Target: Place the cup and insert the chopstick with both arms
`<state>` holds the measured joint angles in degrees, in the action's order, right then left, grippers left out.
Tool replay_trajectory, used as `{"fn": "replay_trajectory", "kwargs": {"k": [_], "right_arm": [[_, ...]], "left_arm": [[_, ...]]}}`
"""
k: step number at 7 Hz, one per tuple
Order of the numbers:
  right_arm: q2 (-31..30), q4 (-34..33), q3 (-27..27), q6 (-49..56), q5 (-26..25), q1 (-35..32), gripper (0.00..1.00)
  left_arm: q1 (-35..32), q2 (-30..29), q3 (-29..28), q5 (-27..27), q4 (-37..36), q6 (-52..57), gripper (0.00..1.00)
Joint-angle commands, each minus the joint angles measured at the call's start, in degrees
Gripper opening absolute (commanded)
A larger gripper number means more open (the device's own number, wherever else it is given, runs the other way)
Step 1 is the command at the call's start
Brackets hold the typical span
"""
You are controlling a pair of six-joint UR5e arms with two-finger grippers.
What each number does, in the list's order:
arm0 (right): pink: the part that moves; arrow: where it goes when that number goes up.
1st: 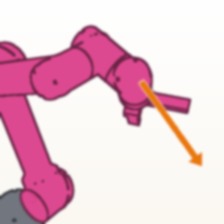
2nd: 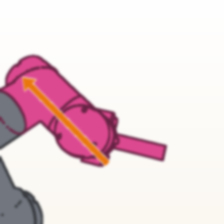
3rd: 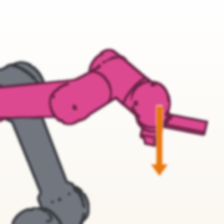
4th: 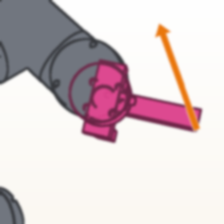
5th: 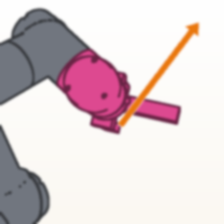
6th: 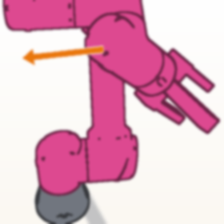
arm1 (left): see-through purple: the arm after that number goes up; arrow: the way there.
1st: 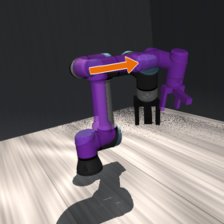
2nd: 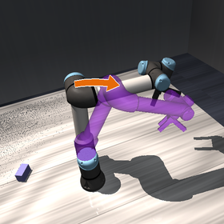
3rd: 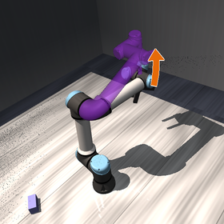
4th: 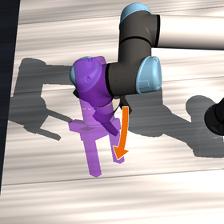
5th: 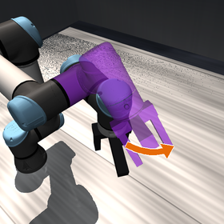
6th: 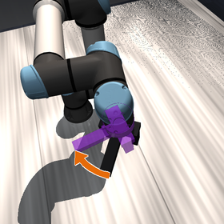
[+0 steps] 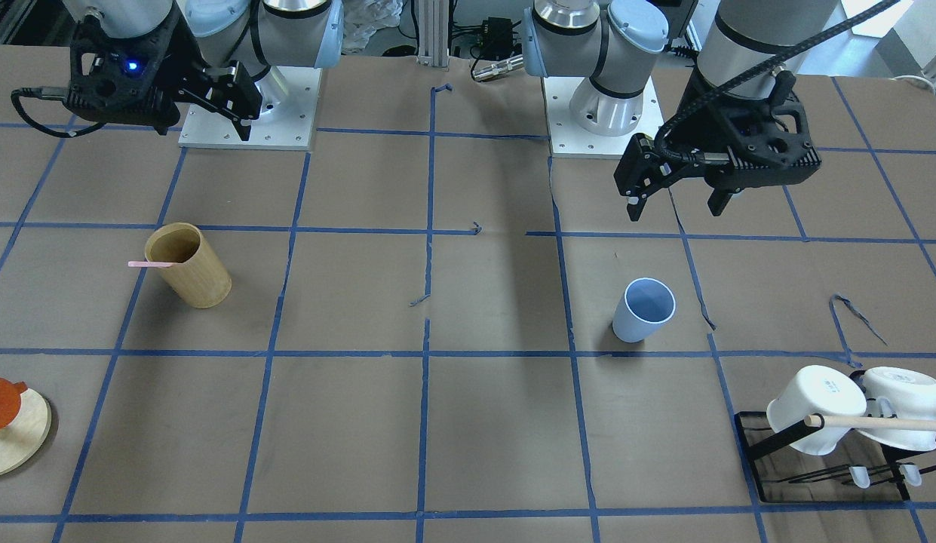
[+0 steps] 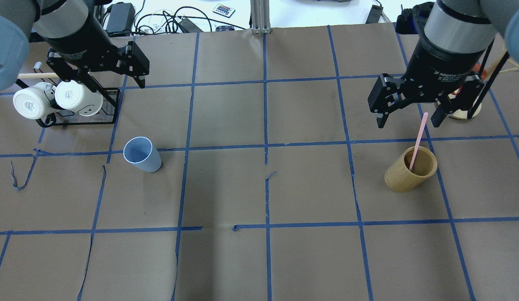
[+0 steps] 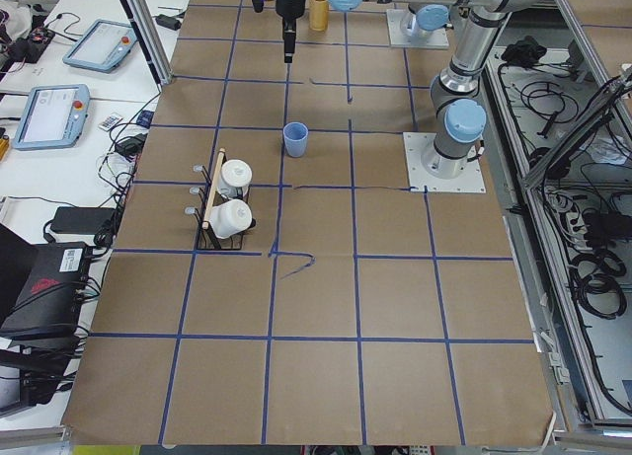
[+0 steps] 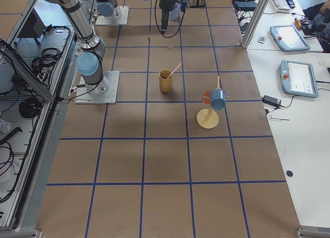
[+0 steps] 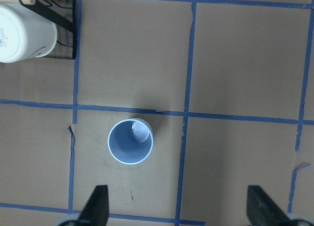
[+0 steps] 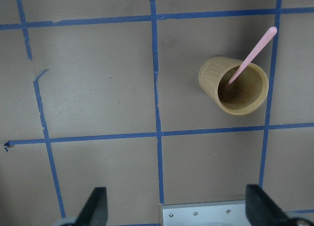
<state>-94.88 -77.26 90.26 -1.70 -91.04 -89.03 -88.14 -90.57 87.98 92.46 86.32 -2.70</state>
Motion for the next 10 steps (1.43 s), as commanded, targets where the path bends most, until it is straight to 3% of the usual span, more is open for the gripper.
{"fn": "replay_trajectory", "kwargs": {"k": [1, 10], "right_arm": [[0.0, 0.1, 0.0, -0.1, 0.0, 0.0, 1.00], [0.0, 0.2, 0.0, -0.4, 0.0, 0.0, 1.00]], "left_arm": [[0.1, 0.0, -0.2, 0.0, -0.1, 0.0, 1.00], [0.3, 0.0, 0.2, -0.9, -0.1, -0.1, 1.00]]}}
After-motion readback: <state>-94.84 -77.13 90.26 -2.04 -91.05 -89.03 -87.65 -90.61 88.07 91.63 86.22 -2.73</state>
